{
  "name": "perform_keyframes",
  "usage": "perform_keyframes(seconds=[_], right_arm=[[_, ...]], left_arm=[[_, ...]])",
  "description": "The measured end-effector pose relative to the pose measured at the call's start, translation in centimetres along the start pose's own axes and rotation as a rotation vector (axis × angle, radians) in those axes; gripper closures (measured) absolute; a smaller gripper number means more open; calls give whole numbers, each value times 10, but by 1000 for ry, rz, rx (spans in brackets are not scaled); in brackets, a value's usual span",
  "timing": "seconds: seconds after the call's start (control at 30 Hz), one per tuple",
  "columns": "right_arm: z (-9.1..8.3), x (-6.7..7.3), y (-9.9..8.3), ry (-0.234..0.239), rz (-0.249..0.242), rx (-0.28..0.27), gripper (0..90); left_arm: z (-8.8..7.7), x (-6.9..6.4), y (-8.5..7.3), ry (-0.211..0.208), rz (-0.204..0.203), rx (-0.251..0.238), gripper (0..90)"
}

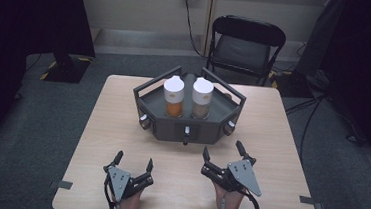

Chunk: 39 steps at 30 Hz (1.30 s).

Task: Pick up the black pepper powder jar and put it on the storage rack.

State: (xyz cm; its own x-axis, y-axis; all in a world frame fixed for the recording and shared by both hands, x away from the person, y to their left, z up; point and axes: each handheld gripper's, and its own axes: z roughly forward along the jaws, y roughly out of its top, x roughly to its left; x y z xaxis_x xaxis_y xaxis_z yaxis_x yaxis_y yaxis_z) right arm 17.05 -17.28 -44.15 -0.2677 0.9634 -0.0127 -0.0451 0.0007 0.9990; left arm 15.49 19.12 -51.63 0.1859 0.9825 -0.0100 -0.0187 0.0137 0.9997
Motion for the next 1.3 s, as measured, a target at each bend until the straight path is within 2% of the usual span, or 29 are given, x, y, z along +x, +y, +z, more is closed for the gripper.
perform_keyframes(seconds=[0.6, 1.3], right_arm=[[-14, 3, -26, -8, 0, 1, 0], [-19, 7, -54, -38, -4, 45, 0]], left_arm=[[0, 0, 0, 0, 0, 0, 3], [0, 0, 0, 0, 1, 0, 3]])
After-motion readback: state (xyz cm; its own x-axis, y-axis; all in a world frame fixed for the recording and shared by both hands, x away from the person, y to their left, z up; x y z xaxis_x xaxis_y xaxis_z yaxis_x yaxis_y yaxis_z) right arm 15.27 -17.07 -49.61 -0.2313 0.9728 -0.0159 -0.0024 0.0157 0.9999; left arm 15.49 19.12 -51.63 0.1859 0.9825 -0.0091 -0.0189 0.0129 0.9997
